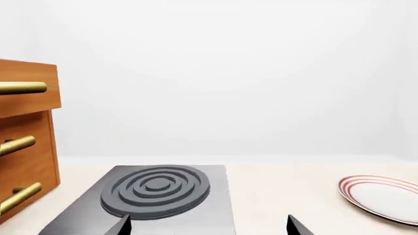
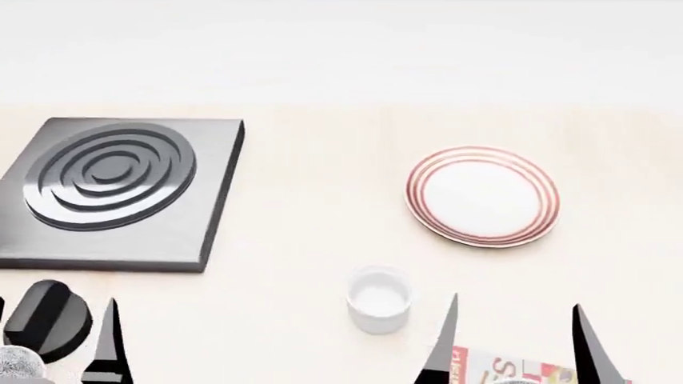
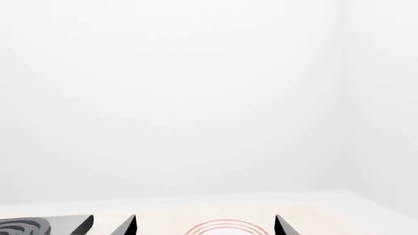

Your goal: Pick the akita bowl on the cookies box and place it on the plate.

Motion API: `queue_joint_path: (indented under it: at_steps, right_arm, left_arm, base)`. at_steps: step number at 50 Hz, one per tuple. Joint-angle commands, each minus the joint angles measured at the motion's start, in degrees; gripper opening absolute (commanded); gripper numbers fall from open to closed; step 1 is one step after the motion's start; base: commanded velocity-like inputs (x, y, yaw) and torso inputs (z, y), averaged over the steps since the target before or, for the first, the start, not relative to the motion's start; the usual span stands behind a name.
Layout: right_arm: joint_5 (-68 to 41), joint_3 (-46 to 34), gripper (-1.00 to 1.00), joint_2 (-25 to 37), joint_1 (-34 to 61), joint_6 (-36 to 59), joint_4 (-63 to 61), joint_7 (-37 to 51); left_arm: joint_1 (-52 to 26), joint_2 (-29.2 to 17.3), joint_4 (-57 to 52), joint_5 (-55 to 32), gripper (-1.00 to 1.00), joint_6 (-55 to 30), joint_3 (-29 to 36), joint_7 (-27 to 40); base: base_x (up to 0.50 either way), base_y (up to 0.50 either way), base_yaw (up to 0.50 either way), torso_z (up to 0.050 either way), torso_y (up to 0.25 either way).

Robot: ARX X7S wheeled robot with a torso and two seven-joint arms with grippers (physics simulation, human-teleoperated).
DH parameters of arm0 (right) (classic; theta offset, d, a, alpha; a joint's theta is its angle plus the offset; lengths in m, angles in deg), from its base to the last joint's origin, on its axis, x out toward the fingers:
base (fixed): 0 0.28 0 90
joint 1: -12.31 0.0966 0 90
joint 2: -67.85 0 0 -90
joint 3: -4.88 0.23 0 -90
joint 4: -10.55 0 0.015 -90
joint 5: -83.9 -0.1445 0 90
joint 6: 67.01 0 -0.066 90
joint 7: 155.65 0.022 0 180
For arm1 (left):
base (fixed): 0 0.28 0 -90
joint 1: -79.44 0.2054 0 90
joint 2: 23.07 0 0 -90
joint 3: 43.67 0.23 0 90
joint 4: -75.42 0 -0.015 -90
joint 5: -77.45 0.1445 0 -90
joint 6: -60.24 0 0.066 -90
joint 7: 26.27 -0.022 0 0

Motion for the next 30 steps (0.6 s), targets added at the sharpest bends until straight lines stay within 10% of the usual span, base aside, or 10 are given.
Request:
queue_joint_path:
  at_steps: [1, 30]
  right_arm:
    - [0.40, 1.38, 1.00, -0.62, 0.18, 0.69, -0.62, -1.67]
    - [-2.87, 0.73, 1.00, 0.31, -0.21, 0.45, -0.60, -2.09]
  left_arm:
    - [-0.01, 0.89, 0.11, 1.36, 1.00, 0.14, -1.01, -1.15]
    - [-0.29, -0.82, 0.03, 0.01, 1.00, 0.28, 0.30, 0.71]
  base:
    - [-0.14, -0.50, 0.00, 0.000, 0.000]
    - [-0.05, -0.43, 0.00, 0.000, 0.000]
